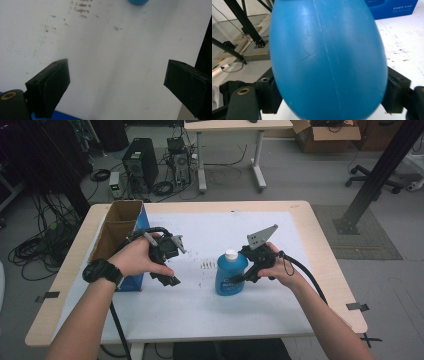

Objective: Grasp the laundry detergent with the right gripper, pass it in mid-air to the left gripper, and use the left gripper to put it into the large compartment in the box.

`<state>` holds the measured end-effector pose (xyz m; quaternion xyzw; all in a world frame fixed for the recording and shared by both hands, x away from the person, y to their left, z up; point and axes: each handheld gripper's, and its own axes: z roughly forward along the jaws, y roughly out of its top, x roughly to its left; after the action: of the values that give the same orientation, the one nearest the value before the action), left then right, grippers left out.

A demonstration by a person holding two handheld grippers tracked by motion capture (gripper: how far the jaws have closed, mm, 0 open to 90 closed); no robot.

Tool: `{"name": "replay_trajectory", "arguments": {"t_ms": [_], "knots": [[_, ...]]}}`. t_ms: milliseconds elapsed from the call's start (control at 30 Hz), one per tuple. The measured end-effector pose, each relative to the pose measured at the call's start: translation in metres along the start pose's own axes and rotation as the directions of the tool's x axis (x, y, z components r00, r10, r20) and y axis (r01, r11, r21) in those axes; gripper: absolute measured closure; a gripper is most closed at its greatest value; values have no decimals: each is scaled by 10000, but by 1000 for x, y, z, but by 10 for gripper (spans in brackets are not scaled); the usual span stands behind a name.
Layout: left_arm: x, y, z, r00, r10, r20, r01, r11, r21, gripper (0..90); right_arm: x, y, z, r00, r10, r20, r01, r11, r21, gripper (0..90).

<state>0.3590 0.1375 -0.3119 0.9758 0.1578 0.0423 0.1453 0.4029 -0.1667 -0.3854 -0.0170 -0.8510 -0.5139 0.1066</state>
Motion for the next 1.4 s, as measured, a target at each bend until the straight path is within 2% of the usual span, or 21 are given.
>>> {"name": "replay_trajectory", "arguments": {"t_ms": [400, 833, 1100, 1267, 1400], "knots": [[0, 1, 1, 10000, 6, 12, -6, 10000, 34, 69, 2, -3, 0, 9996, -264, 137, 264, 9997, -11, 357], [1, 1, -1, 10000, 18, 10, -18, 10000, -29, 70, 2, -5, -1, 9988, -414, 245, 417, 9990, -142, 397], [1, 1, -9, 9999, 102, -62, -103, 9999, -132, 70, 3, 3, -2, 9986, -460, 266, 460, 9989, -12, 409], [0, 2, -15, 9998, 157, -128, -159, 9997, -188, 70, 4, 14, -9, 9981, -509, 349, 514, 9986, -147, 411], [0, 5, -24, 9996, 225, -194, -231, 9992, -324, 70, 6, 25, -14, 9973, -590, 428, 593, 9982, -47, 412]]}}
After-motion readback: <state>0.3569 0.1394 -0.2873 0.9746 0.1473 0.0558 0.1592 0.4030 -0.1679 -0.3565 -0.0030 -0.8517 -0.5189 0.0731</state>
